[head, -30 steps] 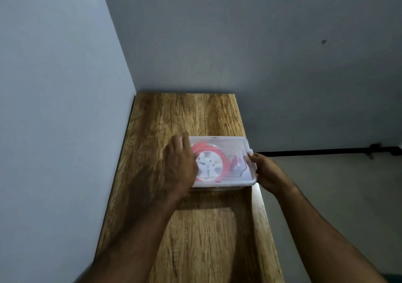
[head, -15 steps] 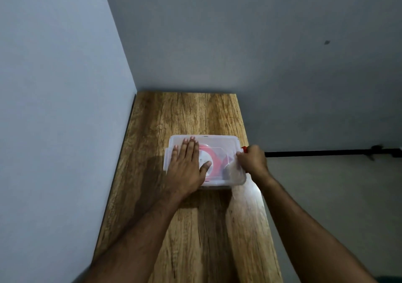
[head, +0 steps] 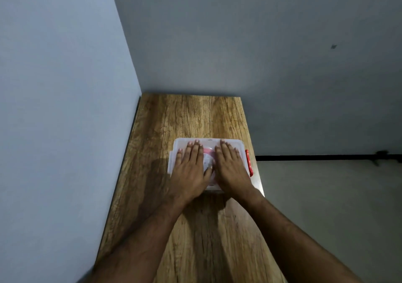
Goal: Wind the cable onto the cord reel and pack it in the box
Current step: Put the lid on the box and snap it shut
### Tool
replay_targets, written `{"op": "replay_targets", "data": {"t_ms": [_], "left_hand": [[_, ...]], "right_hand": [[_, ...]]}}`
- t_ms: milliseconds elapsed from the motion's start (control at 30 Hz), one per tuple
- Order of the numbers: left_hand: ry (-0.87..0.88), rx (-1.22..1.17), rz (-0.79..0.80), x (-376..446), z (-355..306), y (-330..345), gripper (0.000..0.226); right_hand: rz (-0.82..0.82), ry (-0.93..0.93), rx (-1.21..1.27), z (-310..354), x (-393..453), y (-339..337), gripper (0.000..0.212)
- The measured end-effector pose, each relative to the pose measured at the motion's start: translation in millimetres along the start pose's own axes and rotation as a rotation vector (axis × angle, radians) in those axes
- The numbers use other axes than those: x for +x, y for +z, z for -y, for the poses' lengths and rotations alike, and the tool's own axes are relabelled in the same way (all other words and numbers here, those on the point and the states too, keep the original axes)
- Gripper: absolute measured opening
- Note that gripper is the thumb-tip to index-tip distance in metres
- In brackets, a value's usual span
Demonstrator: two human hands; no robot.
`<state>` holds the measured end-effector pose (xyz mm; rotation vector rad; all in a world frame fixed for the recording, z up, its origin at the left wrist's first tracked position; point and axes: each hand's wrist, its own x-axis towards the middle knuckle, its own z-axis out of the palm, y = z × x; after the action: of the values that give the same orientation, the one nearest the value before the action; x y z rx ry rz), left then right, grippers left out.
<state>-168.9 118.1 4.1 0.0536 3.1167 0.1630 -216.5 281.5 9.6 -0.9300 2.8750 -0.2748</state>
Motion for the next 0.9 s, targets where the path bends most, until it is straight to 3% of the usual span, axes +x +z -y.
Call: {"op": "replay_targets", "data": {"t_ms": [167,267,333,400,467,533,600,800,900], "left_hand": [[0.007,-0.088,-0.036,2,2,-6,0.08],[-0.135,-0.335,-0.261,0,10,-14,0.06],[-0.289,-0.42,-0.365,-1,18,-26,0.06],[-0.507,-0.647,-0.292,-1,31,-33,0.063],[-0.718,-0.967,-0.082,0,46,-31,0.061],[-0.793,-1.392,0.088,-4,56,-24,0.056],[-0.813,-1.594,0.167,-7,61,-20,0.052],[-0.878,-1.732,0.151,-2,66,-11,0.055],[-0.854,-1.478,-0.044,3,62,-12,0.051]], "right_hand": [[0.037,0.026,0.041,-3,4,1,0.095],[0.005,0.08,0.038,-4,7,5,0.071],[-0.006,0.094,0.039,-4,7,6,0.065],[-0.024,0.09,0.036,-4,7,7,0.064],[-0.024,0.092,0.032,-5,6,8,0.064],[-0.025,0.093,0.029,-5,6,8,0.065],[-0.029,0.09,0.025,-4,7,8,0.064],[-0.034,0.092,0.014,-3,6,8,0.064],[-0.038,0.088,0.019,-2,6,8,0.066]]}}
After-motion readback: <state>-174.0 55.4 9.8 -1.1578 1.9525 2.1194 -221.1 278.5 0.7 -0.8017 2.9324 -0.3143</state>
